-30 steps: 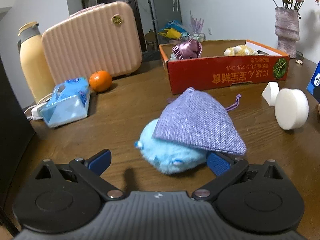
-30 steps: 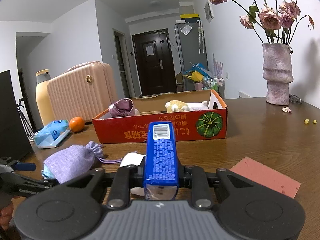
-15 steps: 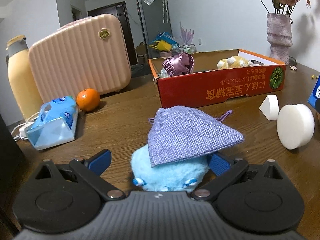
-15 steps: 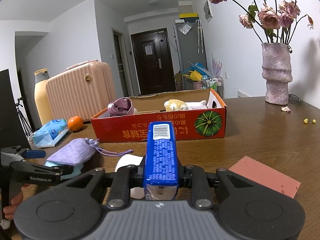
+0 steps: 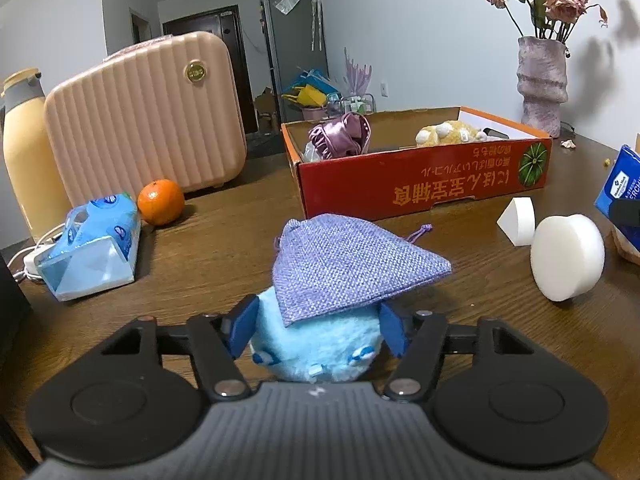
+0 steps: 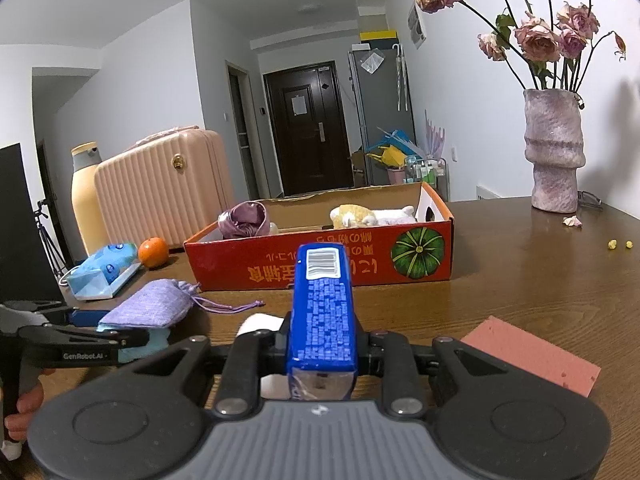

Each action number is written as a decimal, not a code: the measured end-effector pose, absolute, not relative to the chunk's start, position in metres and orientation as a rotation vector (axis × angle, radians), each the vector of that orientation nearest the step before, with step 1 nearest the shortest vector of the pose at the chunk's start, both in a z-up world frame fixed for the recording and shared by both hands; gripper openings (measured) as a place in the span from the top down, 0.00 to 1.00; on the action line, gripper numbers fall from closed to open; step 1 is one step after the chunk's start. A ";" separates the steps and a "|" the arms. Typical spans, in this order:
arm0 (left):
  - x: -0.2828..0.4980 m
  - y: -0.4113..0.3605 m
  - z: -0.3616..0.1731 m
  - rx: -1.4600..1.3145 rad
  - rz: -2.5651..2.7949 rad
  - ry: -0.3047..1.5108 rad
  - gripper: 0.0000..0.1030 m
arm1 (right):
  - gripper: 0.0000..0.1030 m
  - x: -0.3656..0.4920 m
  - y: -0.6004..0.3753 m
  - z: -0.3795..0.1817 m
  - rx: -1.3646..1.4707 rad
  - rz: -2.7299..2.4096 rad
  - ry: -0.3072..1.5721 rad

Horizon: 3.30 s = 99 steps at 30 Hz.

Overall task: Organize soft objects
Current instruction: 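Lower the left gripper over the lavender sachet and light-blue plush while the right gripper holds the carton, then close the left gripper on the light-blue plush with sachet and lift it, then carry the light-blue plush and blue carton over the box with both grippers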

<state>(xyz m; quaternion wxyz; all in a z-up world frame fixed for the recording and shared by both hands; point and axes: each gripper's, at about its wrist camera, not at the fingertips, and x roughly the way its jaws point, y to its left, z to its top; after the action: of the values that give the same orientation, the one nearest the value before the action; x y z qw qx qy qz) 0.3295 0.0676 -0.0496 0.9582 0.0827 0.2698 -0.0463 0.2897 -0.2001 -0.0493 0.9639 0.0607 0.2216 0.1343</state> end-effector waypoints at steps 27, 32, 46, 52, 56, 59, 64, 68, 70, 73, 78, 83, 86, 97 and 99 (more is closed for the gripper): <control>0.356 0.057 -0.062 0.153 0.042 0.668 0.00 | 0.78 0.288 -0.201 -0.047 0.133 0.281 0.437; 0.358 0.062 -0.063 0.120 0.036 0.688 0.00 | 0.78 0.289 -0.201 -0.048 0.132 0.281 0.441; 0.341 0.062 -0.054 0.052 0.010 0.653 0.19 | 0.78 0.291 -0.202 -0.049 0.139 0.273 0.450; 0.313 0.059 -0.040 0.059 0.025 0.564 0.19 | 0.78 0.292 -0.202 -0.049 0.143 0.274 0.449; 0.293 0.058 -0.029 0.051 0.036 0.504 0.19 | 0.78 0.291 -0.202 -0.049 0.146 0.273 0.444; 0.278 0.059 -0.020 0.036 0.048 0.452 0.19 | 0.78 0.289 -0.204 -0.048 0.150 0.272 0.439; 0.254 0.063 -0.007 0.009 0.079 0.370 0.19 | 0.78 0.287 -0.205 -0.047 0.157 0.270 0.432; 0.246 0.061 -0.004 -0.003 0.091 0.356 0.18 | 0.78 0.288 -0.205 -0.048 0.159 0.266 0.430; 0.244 0.060 -0.002 -0.010 0.089 0.351 0.18 | 0.78 0.287 -0.205 -0.048 0.159 0.263 0.427; 0.242 0.057 0.001 -0.018 0.090 0.335 0.18 | 0.78 0.287 -0.206 -0.048 0.160 0.259 0.417; 0.246 0.046 0.007 -0.025 0.079 0.316 0.18 | 0.78 0.288 -0.208 -0.045 0.172 0.252 0.388; 0.255 0.032 0.015 -0.022 0.064 0.297 0.18 | 0.78 0.292 -0.209 -0.040 0.188 0.237 0.351; 0.262 0.022 0.020 -0.015 0.056 0.279 0.18 | 0.78 0.297 -0.207 -0.036 0.191 0.230 0.331; 0.297 -0.002 0.036 -0.018 0.062 0.222 0.18 | 0.78 0.323 -0.200 -0.026 0.195 0.203 0.270; 0.304 -0.005 0.038 -0.018 0.057 0.218 0.18 | 0.78 0.329 -0.199 -0.026 0.197 0.197 0.263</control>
<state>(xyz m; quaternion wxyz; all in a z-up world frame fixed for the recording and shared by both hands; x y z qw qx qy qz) 0.3037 -0.0054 0.0376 0.9936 -0.0091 0.1088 0.0284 0.3288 -0.1990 -0.0256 0.9817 0.0977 0.1307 0.0980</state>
